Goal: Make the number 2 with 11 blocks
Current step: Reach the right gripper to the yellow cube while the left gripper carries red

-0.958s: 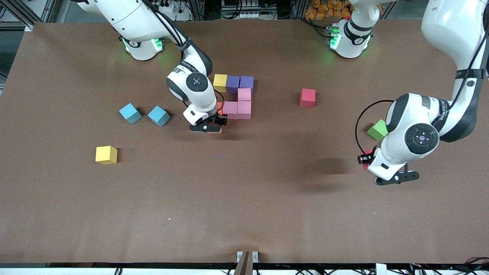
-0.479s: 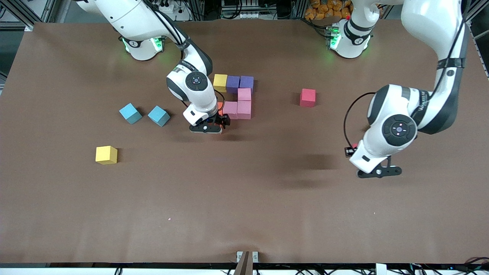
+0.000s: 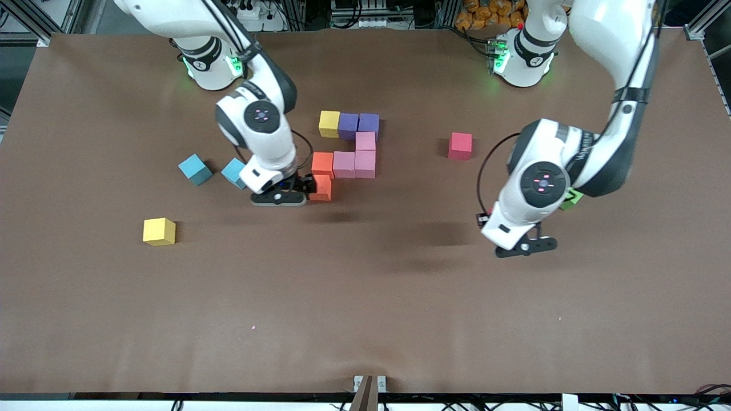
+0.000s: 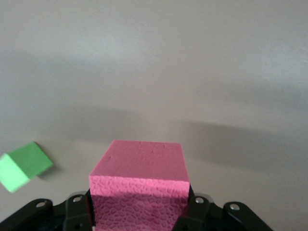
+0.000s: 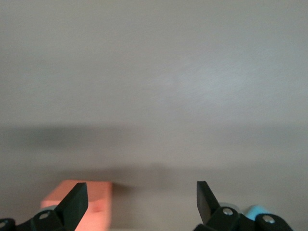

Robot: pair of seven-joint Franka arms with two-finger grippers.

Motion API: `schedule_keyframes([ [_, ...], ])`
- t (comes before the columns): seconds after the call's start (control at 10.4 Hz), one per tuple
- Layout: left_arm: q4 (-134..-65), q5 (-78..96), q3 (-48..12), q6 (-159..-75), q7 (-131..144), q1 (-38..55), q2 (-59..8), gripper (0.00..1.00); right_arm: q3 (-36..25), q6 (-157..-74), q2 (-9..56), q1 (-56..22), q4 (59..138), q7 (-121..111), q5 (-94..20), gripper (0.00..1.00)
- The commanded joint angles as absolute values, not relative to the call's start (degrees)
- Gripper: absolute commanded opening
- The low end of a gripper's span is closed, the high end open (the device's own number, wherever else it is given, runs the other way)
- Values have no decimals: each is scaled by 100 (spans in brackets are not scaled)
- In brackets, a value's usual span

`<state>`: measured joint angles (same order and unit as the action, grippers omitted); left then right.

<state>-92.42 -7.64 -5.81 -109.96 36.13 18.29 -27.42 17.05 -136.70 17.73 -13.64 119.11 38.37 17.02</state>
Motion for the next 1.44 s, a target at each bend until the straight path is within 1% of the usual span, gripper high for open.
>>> schedule_keyframes([
  [0.0,-8616,-554,-536,-10907,4120,2187,-3206,38,1793,-13579,1346,-619,12286,2616,1714,100],
  [0.1,-8413,-502,-536,-10933,4348,2397,-3408,38,1776,-13579,1223,-319,12365,2019,1714,100],
  [0.29,-8192,-501,-527,-11030,4762,2723,-3716,38,1749,-13588,1204,200,12410,1522,1714,100],
  [0.48,-8165,-449,-536,-11589,5192,2952,-3831,38,1775,-13658,1300,823,12401,1024,1723,100],
  [0.58,-8165,-370,-536,-11810,5360,3066,-3876,38,1767,-13806,1318,1105,12401,585,1714,100],
  [0.67,-8165,-352,-536,-11856,5474,3085,-3893,38,1749,-14147,1423,1386,12419,328,1714,100],
  [0.77,-8174,-334,-536,-11856,5519,3094,-3876,38,1758,-14307,1580,1589,12410,55,1714,100],
  [0.96,-8174,-343,-510,-11830,5520,2998,-3780,38,1749,-14440,1696,1731,12366,-332,1723,100],
  [1.15,-8217,-430,-466,-11716,5441,2526,-3613,38,1749,-14536,1862,2081,12349,-719,1731,100],
  [1.34,-8209,-439,-457,-11313,5126,2112,-3403,38,1749,-14713,1986,2162,12349,-826,1731,100],
])
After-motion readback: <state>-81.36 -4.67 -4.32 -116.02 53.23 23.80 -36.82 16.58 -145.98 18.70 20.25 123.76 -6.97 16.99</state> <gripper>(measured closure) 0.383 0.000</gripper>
